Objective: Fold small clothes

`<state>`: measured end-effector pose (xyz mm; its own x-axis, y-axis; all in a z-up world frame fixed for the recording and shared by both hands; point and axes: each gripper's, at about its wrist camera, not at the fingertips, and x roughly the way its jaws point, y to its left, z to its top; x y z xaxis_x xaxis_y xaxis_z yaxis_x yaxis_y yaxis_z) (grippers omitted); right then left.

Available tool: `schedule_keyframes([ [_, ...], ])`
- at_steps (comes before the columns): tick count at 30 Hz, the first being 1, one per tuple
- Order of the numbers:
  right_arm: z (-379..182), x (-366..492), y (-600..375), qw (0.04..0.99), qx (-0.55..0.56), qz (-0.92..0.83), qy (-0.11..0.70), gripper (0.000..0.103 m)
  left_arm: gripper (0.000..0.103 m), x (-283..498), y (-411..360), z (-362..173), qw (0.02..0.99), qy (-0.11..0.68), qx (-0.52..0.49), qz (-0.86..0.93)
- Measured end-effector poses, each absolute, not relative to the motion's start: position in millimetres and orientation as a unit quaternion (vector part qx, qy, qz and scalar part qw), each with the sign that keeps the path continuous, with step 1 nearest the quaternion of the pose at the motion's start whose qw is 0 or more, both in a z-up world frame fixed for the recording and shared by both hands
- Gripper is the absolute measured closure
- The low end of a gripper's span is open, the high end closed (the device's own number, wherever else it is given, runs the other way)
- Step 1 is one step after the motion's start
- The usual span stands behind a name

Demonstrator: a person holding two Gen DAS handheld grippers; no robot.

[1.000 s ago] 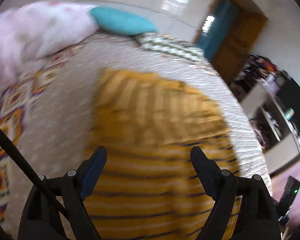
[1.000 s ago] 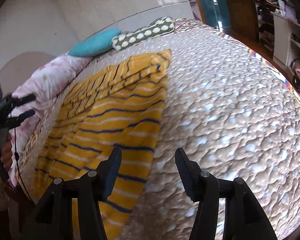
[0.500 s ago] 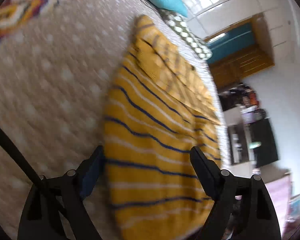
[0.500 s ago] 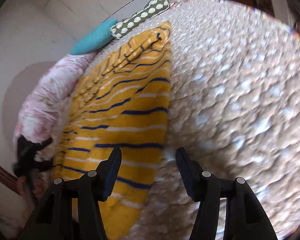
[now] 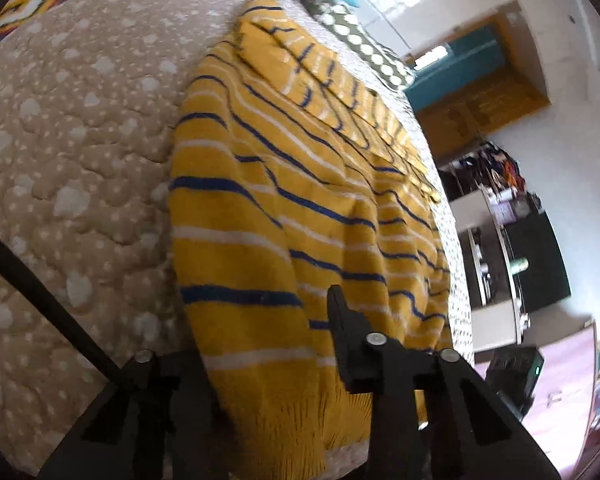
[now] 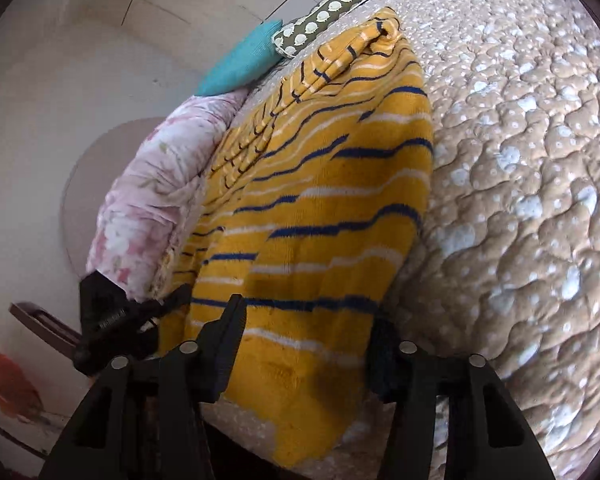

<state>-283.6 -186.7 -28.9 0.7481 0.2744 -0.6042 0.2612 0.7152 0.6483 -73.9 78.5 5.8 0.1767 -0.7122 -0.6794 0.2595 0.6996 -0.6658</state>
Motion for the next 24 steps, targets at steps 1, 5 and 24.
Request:
schedule_keyframes([
  [1,-29,-282,-186,0.856,0.373,-0.005,0.359,0.063,0.09,-73,79,6,0.745,0.555,-0.198,-0.313],
  [5,-30,-278,-198,0.839,0.389,-0.006,0.379,0.093,0.096,-69,87,20,0.772,0.541,-0.187,-0.274],
  [24,17,-363,-177,0.852,0.322,0.054,0.408,0.095,0.096,-159,144,36,0.766,0.549,-0.184,-0.279],
])
